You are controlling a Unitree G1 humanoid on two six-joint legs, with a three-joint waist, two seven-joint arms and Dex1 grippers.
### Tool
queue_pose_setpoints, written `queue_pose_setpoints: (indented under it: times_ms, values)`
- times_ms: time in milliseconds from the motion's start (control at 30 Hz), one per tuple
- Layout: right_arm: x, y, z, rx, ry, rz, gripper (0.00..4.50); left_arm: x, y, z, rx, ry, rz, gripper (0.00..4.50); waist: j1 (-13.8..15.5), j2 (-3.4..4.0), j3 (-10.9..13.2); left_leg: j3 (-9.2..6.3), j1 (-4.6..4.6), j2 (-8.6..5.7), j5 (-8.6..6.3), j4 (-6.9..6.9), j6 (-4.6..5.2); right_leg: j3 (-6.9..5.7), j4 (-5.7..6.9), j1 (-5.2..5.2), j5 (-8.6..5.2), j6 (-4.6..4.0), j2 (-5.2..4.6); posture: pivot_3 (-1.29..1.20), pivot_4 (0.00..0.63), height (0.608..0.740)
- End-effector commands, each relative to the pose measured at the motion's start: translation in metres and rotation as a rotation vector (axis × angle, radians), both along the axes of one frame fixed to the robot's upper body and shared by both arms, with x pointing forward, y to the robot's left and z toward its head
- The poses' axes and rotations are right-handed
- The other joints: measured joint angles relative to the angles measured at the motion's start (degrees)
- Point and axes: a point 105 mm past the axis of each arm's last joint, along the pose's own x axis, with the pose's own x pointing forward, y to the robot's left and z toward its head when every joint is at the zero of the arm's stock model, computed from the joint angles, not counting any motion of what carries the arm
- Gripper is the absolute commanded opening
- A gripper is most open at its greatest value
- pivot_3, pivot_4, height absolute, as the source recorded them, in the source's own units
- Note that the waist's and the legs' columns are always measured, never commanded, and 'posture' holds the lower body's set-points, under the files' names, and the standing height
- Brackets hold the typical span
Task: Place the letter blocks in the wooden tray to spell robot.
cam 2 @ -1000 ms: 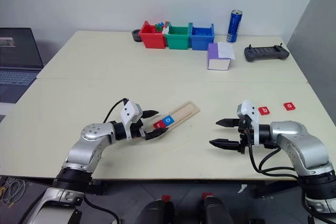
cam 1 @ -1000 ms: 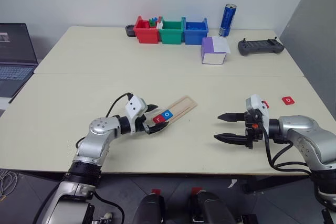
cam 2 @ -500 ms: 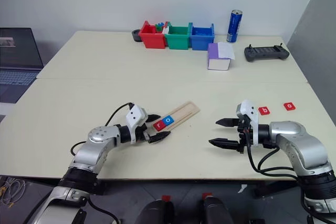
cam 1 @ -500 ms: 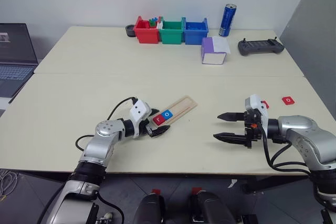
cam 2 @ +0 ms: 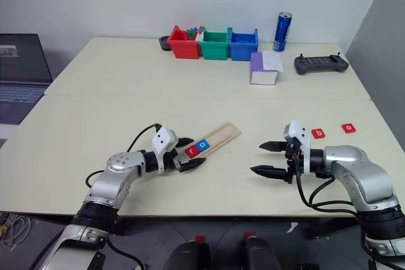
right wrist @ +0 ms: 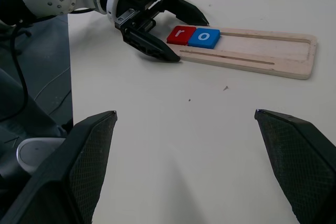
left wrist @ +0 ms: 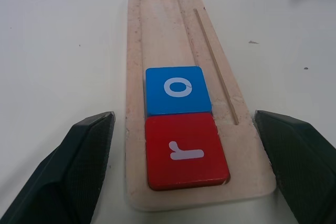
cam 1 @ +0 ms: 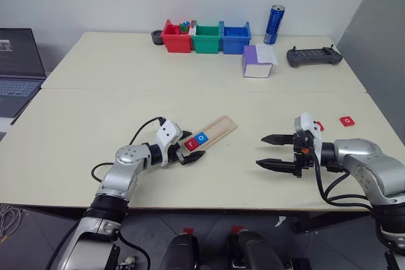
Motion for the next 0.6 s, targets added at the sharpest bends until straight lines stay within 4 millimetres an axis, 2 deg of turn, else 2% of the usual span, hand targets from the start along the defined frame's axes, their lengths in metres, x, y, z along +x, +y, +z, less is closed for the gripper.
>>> queue_pose_setpoints:
  times_ms: [33,100,367,467,600]
  values:
    - [0.001,0.004,0.010,0.006,-0.048,0.020,4.50,-0.002,0.001,-0.005,0.017,0.023,-0.005,3.88,0.00,0.00,0.00,0.00,0.00,0.00,0.00,0.00,0.00,0.00,0.00,0.00,0.00,0.00,0.00,0.00,0.150,0.740]
    - [0.001,0.003,0.010,-0.005,-0.054,0.021,4.50,-0.003,0.001,-0.003,0.011,0.020,-0.011,3.38,0.00,0.00,-0.01,0.00,0.00,0.00,0.00,0.00,0.00,0.00,0.00,0.00,0.00,0.00,0.00,0.00,0.150,0.740]
    - [0.001,0.004,0.015,-0.011,-0.078,0.021,4.50,-0.007,0.003,-0.001,0.037,0.020,-0.065,3.38,-0.02,-0.01,-0.01,0.00,0.00,0.00,0.00,-0.01,0.00,0.00,0.00,0.00,0.00,0.00,0.00,0.00,0.150,0.740]
    - [0.006,-0.008,0.020,-0.022,-0.096,-0.029,4.50,-0.011,-0.007,0.007,0.037,0.003,-0.142,3.38,0.06,0.00,-0.01,0.00,-0.01,-0.01,0.00,-0.01,0.00,0.00,-0.01,0.00,0.00,0.00,0.00,0.00,0.150,0.740]
    - [0.000,-0.033,0.022,-0.061,-0.092,-0.073,4.50,-0.021,-0.025,0.010,0.095,-0.022,-0.322,3.38,0.45,-0.01,-0.01,0.00,-0.04,-0.03,-0.01,0.00,0.01,-0.01,-0.04,0.00,0.00,0.00,-0.01,0.00,0.150,0.740]
